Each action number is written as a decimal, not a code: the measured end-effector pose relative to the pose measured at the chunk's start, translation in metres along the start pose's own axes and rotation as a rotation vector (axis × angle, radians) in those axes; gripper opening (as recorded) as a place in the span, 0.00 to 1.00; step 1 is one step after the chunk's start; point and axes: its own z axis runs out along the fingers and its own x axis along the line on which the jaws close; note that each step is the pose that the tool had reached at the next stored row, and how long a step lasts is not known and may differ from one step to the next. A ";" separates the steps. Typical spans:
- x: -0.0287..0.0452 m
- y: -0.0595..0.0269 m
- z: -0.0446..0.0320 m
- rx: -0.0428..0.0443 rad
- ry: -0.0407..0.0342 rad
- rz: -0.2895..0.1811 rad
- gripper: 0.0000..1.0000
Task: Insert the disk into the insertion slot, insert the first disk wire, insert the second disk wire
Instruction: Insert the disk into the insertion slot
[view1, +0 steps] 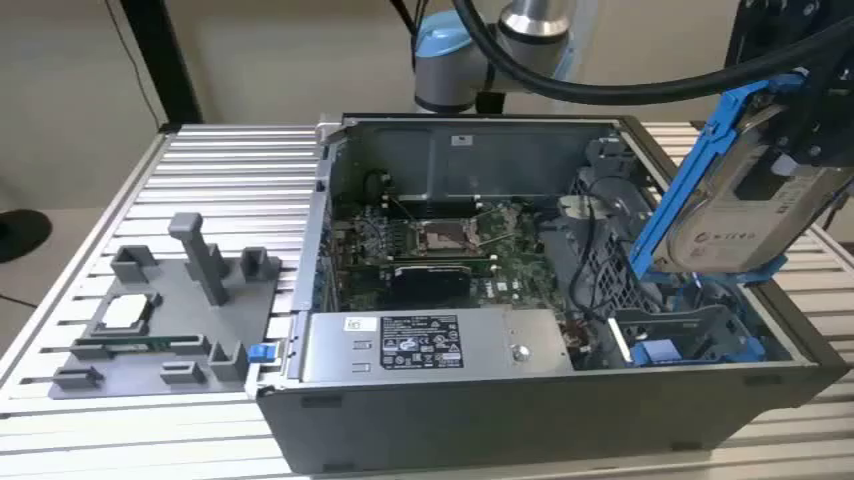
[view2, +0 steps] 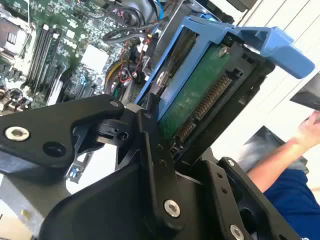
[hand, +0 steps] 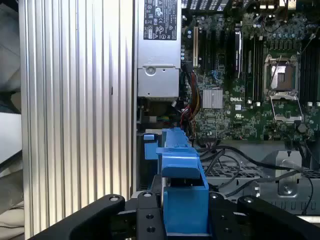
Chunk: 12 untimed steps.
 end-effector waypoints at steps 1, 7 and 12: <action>0.0000 0.0000 0.0000 0.0000 0.0000 0.000 0.00; 0.0000 0.0000 0.0000 0.0000 0.0001 0.000 0.00; 0.0000 0.0000 0.0000 0.0000 0.0000 0.000 0.00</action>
